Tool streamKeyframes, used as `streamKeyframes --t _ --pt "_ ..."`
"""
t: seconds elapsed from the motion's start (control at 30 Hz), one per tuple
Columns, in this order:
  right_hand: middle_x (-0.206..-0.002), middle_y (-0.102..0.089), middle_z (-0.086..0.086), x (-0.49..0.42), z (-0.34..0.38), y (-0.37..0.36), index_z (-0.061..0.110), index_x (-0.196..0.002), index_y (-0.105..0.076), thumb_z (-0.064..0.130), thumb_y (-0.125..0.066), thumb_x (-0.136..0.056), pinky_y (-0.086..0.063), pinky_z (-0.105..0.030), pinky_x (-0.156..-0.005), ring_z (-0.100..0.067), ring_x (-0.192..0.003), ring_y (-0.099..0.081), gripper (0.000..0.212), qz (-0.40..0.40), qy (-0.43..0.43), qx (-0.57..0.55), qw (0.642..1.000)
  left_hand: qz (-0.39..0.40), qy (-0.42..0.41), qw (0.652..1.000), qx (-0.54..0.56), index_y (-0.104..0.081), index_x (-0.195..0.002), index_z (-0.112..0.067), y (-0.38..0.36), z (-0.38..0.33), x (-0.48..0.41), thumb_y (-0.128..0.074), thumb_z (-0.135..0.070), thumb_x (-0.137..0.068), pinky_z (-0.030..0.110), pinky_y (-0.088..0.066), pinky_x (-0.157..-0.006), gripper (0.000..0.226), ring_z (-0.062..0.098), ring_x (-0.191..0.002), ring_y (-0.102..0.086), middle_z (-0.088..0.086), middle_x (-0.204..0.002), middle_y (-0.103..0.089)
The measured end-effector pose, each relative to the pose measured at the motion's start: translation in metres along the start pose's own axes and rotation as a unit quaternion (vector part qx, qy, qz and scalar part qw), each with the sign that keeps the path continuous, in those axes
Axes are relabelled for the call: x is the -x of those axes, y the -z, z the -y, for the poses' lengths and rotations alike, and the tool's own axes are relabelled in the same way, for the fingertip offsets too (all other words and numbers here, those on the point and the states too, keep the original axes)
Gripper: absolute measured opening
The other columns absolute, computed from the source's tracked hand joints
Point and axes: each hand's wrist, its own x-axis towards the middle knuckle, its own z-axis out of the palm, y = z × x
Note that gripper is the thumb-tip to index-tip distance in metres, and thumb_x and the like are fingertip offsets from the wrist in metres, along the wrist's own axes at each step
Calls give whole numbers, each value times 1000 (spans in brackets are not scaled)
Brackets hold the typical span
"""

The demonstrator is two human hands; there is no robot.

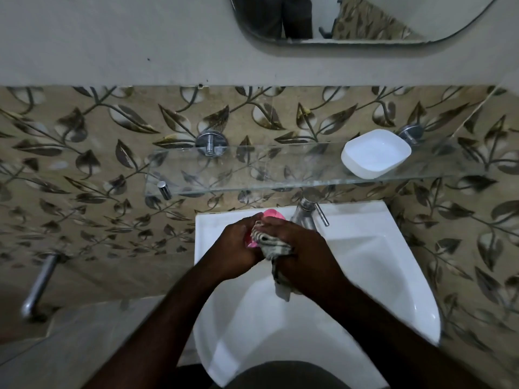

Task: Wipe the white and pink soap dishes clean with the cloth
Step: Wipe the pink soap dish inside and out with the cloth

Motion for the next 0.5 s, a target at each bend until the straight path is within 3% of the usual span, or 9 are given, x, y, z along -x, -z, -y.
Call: streamKeyframes --t 0.07,0.13,0.2,0.27,0.4,0.5 --pt "-118 -64 20 -3 3 3 29 -114 -68 0 -56 -76 -42 -20 -103 5 -117 -56 50 -16 -14 -36 999 1 9 1000 -9 -61 -96 -48 1 0 -1 -65 -13 -67 22 -50 -76 46 0 -83 -62 -17 -92 -69" --pt "-101 -70 25 -1 7 9 32 -103 -71 -2 -58 -81 -45 -11 -89 8 -101 -63 43 -21 -42 -72 996 9 18 1000 -18 -59 -102 -41 3 -2 0 -61 -16 -60 24 -50 -70 49 1 -76 -60 -12 -92 -67" --pt "-87 -76 6 -2 4 14 21 -93 -74 3 -61 -86 -50 -16 -72 -5 -81 -68 24 -36 -75 -111 990 15 29 998 -57 -61 -109 -25 4 0 0 -61 -22 -58 33 -53 -72 52 10 -78 -61 -5 -95 -66" --pt "-85 -73 -13 -4 -3 17 7 -92 -72 6 -62 -89 -50 -21 -66 -15 -72 -64 10 -60 -112 -128 983 21 25 996 -88 -61 -113 -14 5 2 4 -61 -24 -58 42 -52 -76 56 20 -83 -62 2 -99 -65" --pt "-86 -73 -9 -6 -22 19 8 -92 -71 13 -63 -90 -54 -42 -78 -26 -84 -68 9 -59 -116 -60 990 39 14 995 -87 -61 -122 -16 5 6 7 -61 -21 -57 36 -52 -85 66 19 -99 -63 2 -116 -64" --pt "-91 -74 -5 -5 -26 21 13 -96 -73 7 -61 -89 -53 -46 -83 -23 -89 -69 15 -47 -119 -62 990 68 13 995 -70 -61 -126 -24 6 11 8 -61 -19 -56 24 -51 -86 70 11 -102 -62 -4 -121 -63"
